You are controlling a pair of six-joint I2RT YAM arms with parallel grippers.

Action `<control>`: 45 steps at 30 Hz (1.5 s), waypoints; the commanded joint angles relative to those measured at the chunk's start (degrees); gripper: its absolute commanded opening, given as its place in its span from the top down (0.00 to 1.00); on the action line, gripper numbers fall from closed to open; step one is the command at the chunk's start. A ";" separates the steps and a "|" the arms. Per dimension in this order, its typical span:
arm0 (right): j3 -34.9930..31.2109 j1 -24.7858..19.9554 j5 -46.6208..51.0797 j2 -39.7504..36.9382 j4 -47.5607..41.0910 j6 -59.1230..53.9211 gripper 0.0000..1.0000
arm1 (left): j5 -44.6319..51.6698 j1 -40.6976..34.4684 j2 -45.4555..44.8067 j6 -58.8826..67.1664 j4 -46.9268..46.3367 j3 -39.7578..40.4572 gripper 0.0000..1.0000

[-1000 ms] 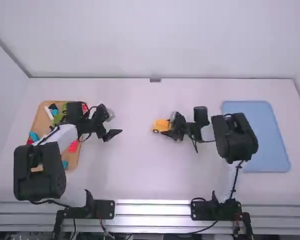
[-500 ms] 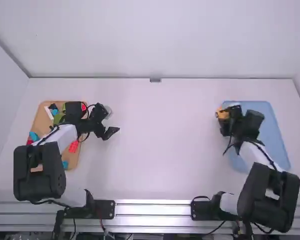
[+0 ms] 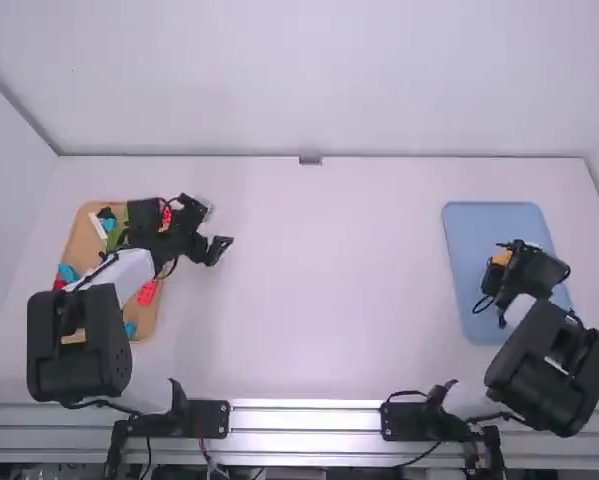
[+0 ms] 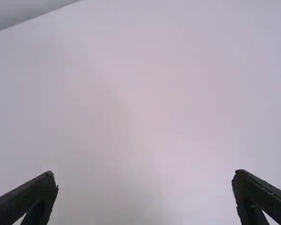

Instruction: Assemble lego blocks to make yellow taxi

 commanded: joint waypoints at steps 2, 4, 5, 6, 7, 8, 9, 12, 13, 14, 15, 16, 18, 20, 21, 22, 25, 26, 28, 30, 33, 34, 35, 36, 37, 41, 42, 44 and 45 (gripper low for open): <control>-0.24 -0.57 0.85 0.04 0.04 1.31 0.46 | -6.34 -0.22 -0.79 -10.82 0.50 -0.39 0.01; -0.24 -1.18 0.85 -0.07 -0.52 1.31 0.37 | -7.39 -0.22 -0.81 -13.29 0.72 -0.39 0.01; -0.24 -1.20 0.85 -0.07 -0.59 1.31 0.36 | -7.39 -0.22 -0.81 -13.42 0.70 -0.39 0.01; -0.24 -1.40 0.94 -0.07 -0.87 1.36 0.29 | -7.17 -0.22 -1.01 -14.34 0.39 -0.37 0.01; -0.24 -1.53 0.92 -0.07 -1.22 1.33 0.24 | -7.19 -0.20 -1.29 -14.93 0.17 -0.37 0.01; -0.22 -1.51 1.11 -0.07 -1.49 1.36 0.07 | -7.19 -0.20 -1.73 -14.84 -0.20 -0.37 0.01; -0.22 -1.46 1.16 -0.07 -1.51 1.38 0.00 | -7.26 -0.20 -1.97 -14.84 -0.42 -0.37 0.01; -0.22 -0.68 2.40 -0.68 -1.97 1.38 0.02 | -7.39 -0.20 -4.26 -14.86 -1.68 -0.39 0.01; -0.22 -0.22 3.54 -1.60 -2.82 1.77 0.02 | -7.37 -0.22 -5.55 -14.86 -2.49 -0.39 0.01; -0.22 0.48 5.84 -3.15 -4.07 3.13 0.02 | -7.41 -0.22 -7.43 -14.86 -3.34 -0.39 0.01; -0.22 1.33 8.15 -5.11 -5.40 4.33 0.02 | -8.09 -0.28 -9.64 -14.91 -4.39 -0.39 0.01; -0.24 1.62 8.87 -5.77 -5.84 4.61 0.02 | -8.37 -0.33 -10.25 -14.97 -4.63 -0.39 0.01; -0.24 3.76 11.72 -10.10 -8.17 5.77 0.02 | -13.88 -1.42 -14.43 -17.90 -5.92 -0.39 0.01; -0.24 5.81 12.63 -13.92 -10.05 5.84 0.02 | -19.52 -2.62 -17.49 -19.82 -6.86 -0.39 0.01; -0.24 8.09 12.85 -18.34 -11.96 5.84 0.02 | -24.85 -4.31 -20.61 -20.98 -8.04 -0.39 0.01; -0.24 9.70 12.79 -21.33 -13.05 5.86 0.02 | -27.45 -5.86 -22.91 -20.85 -9.03 -0.39 0.01; -0.24 13.42 12.68 -27.85 -14.82 5.66 0.01 | -30.40 -8.83 -27.39 -20.87 -10.36 -0.39 0.01; -0.24 16.02 12.63 -31.82 -15.58 5.66 0.02 | -31.39 -10.60 -30.21 -20.85 -10.78 -0.39 0.01; -0.28 18.60 12.68 -35.60 -16.11 5.64 0.02 | -31.36 -11.85 -32.92 -20.85 -11.17 -0.39 0.01; -0.28 21.66 12.66 -40.09 -16.90 5.62 0.02 | -31.12 -12.61 -36.00 -20.81 -11.50 -0.39 0.01; -0.72 24.48 12.24 -44.02 -16.79 6.08 0.03 | -31.60 -12.22 -39.04 -21.29 -11.45 -0.83 0.02; -1.50 25.26 11.46 -44.80 -16.43 6.86 0.04 | -32.38 -11.46 -39.81 -22.06 -10.68 -1.60 0.03; -1.83 25.59 11.13 -45.13 -16.43 7.19 0.05 | -32.70 -11.46 -40.13 -22.39 -10.36 -1.93 0.04; -2.53 26.28 10.44 -45.82 -16.43 7.88 0.06 | -33.38 -11.46 -40.81 -23.07 -9.68 -2.61 0.05; -3.46 27.22 9.50 -46.76 -16.43 8.81 0.08 | -34.29 -11.46 -41.72 -23.97 -8.77 -3.51 0.07; -6.73 30.49 8.29 -50.03 -16.43 12.09 0.13 | -34.72 -11.46 -44.85 -27.10 -5.64 -6.64 0.12; -7.99 31.75 8.29 -51.29 -16.43 13.35 0.15 | -34.72 -11.46 -46.04 -28.29 -4.45 -7.83 0.14; -9.89 33.65 8.29 -53.19 -16.43 15.25 0.19 | -34.72 -11.46 -47.82 -29.21 -3.38 -9.62 0.17; -11.05 34.81 8.29 -54.35 -16.43 16.14 0.21 | -34.72 -11.46 -48.91 -29.21 -3.38 -10.70 0.19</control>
